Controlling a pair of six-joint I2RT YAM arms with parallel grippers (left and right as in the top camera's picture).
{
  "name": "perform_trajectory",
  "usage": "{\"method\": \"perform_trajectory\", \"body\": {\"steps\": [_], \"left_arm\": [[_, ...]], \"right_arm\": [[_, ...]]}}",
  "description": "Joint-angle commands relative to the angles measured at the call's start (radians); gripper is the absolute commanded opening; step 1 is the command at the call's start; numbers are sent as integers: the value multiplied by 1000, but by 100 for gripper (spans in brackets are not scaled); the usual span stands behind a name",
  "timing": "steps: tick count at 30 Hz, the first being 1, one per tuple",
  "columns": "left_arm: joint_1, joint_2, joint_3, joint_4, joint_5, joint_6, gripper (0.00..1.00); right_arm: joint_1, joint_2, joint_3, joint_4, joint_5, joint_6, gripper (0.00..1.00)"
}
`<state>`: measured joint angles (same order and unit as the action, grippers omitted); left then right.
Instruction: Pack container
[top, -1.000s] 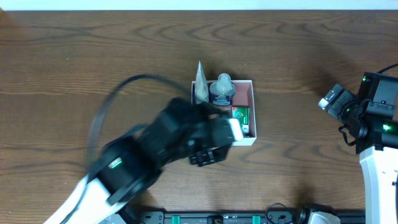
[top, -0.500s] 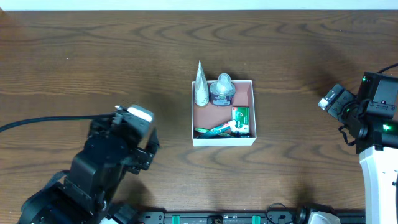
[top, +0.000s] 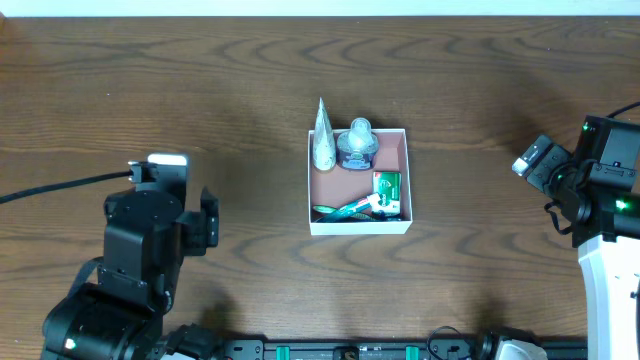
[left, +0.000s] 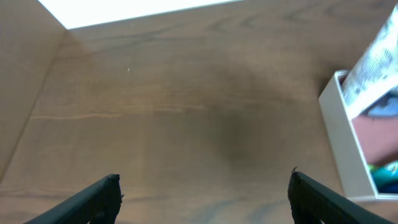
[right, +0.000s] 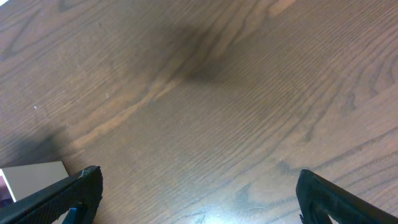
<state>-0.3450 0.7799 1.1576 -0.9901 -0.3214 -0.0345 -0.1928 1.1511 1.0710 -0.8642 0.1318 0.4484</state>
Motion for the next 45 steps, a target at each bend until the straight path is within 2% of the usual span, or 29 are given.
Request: {"method": "perform_trajectory", "body": {"steps": [1,21,26,27,33,39,45], "left_arm": [[10,3,-11,32,34,-27,86],[10,3,-86,87,99,-27,86],[10,3,-86,97,177,-31,87],[10,3,-86,99,195,-31,98],[10,3,-86,98,274,-31,98],[10,3,-86,98,273,-31,98],[10,4,-86,26,245,-23,98]], "right_arm": [[-6,-1,13,-1,14,15,99],[-6,-1,12,0,14,15,99],[-6,-1,12,0,14,15,99],[-6,-1,13,-1,14,15,99],[-6,-1,13,-1,14,15,99],[-6,-1,13,0,14,15,99],[-6,-1,13,-1,14,15,99]]}}
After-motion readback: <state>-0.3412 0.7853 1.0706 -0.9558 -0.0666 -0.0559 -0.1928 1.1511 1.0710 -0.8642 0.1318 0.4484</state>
